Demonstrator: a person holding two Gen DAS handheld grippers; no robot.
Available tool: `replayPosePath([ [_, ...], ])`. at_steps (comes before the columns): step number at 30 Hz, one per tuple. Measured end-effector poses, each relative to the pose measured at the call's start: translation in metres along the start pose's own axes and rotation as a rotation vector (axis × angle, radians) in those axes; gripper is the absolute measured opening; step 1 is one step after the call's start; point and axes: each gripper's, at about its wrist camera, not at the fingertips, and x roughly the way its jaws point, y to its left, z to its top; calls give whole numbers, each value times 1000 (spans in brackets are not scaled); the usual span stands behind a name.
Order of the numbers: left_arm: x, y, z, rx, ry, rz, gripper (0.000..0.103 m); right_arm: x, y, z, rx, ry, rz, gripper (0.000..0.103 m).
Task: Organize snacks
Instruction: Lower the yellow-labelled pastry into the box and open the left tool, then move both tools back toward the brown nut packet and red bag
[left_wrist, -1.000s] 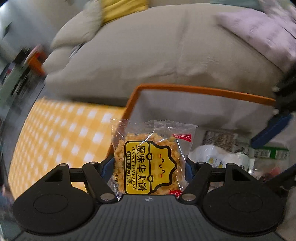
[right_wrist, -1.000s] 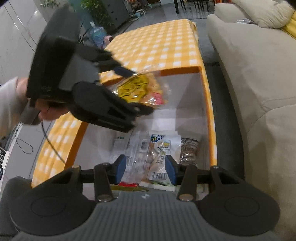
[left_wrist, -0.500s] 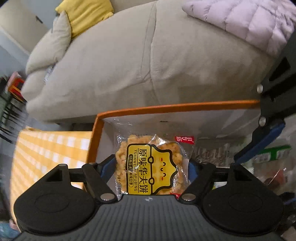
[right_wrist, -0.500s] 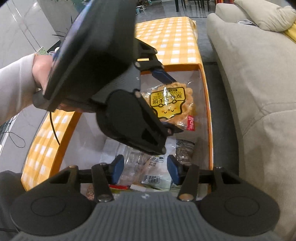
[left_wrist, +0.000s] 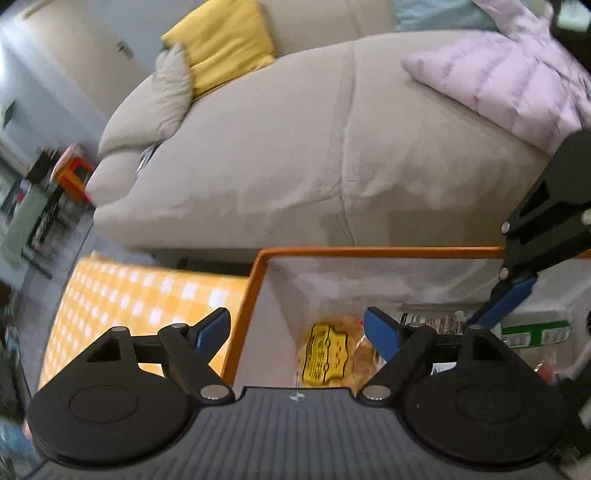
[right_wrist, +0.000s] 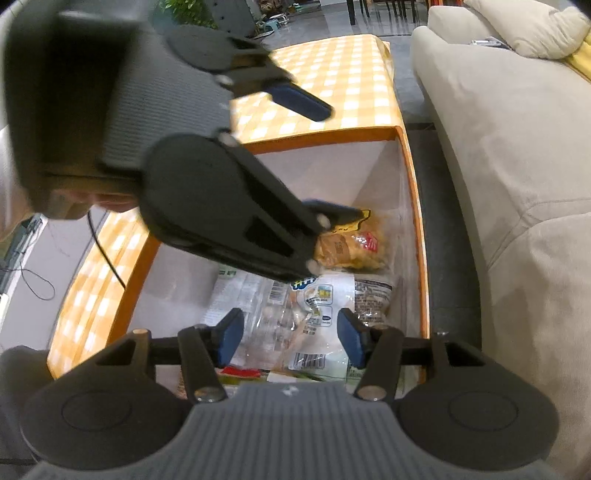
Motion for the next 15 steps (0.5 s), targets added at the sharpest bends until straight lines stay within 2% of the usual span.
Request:
replayPosePath([
  [2, -12, 11, -4, -92, 10, 31, 96, -3, -4, 0, 15, -6, 9, 55],
  [4, -31, 25, -12, -236, 1, 65, 96, -5, -7, 0, 32, -18, 20, 54],
  [7, -67, 43, -30, -495, -56, 80, 96, -8, -14, 1, 58, -31, 26, 50],
  [9, -91, 49, -43, -632, -101, 90, 96, -10, -17, 0, 73, -37, 23, 49],
  [12, -121, 48, -57, -771, -142, 136, 96, -11, -17, 0, 90, -44, 20, 49],
  [15, -139, 43, -62, -859, -130, 141, 96, -9, -14, 1, 97, -42, 5, 50],
])
